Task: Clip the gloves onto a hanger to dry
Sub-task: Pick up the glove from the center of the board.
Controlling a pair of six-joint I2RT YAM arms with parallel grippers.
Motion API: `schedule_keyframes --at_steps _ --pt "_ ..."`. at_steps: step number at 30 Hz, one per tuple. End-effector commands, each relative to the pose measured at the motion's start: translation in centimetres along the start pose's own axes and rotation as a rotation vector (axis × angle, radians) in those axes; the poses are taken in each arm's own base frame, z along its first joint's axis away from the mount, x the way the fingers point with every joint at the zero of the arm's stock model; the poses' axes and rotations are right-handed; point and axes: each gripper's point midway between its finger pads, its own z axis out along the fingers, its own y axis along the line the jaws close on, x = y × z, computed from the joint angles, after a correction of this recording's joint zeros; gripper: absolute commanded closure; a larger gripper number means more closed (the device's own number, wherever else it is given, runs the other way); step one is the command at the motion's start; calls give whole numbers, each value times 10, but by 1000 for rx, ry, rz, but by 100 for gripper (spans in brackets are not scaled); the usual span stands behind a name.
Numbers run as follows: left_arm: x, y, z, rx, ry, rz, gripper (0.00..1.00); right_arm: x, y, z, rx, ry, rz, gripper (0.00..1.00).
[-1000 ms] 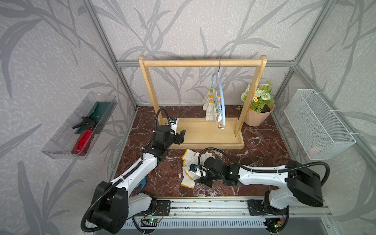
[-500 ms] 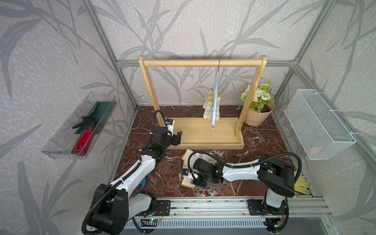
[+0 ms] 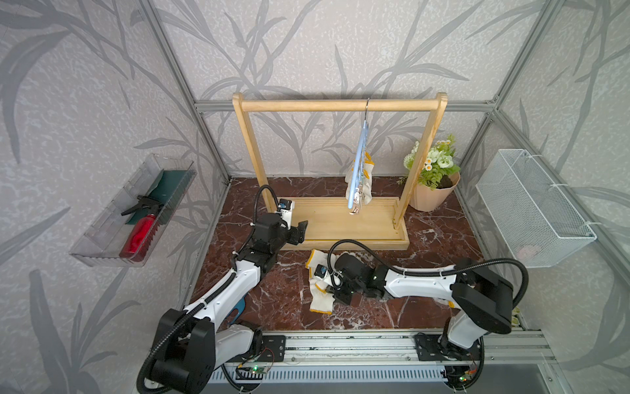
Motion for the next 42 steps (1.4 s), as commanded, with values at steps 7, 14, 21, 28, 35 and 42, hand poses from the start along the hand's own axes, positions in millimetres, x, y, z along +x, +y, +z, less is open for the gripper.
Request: schedule_keyframes --at_steps 7,14,21,28,35,42 --pt "-13 -76 -30 443 -132 116 25 -50 -21 -96 -261 -269 265 100" --pt "-28 -119 -62 710 -226 124 28 -65 -29 -134 -302 -330 298 100" --pt "-14 -146 -69 871 -151 142 29 -81 -32 -150 -325 -372 304 100" --pt "4 -169 -74 937 -82 207 28 -91 -52 -158 -292 -406 350 100" --pt "8 -175 -73 954 -68 212 29 -94 -69 -166 -285 -457 395 100" --pt "4 -176 -57 894 -87 237 33 -103 -68 -178 -314 -498 396 100"
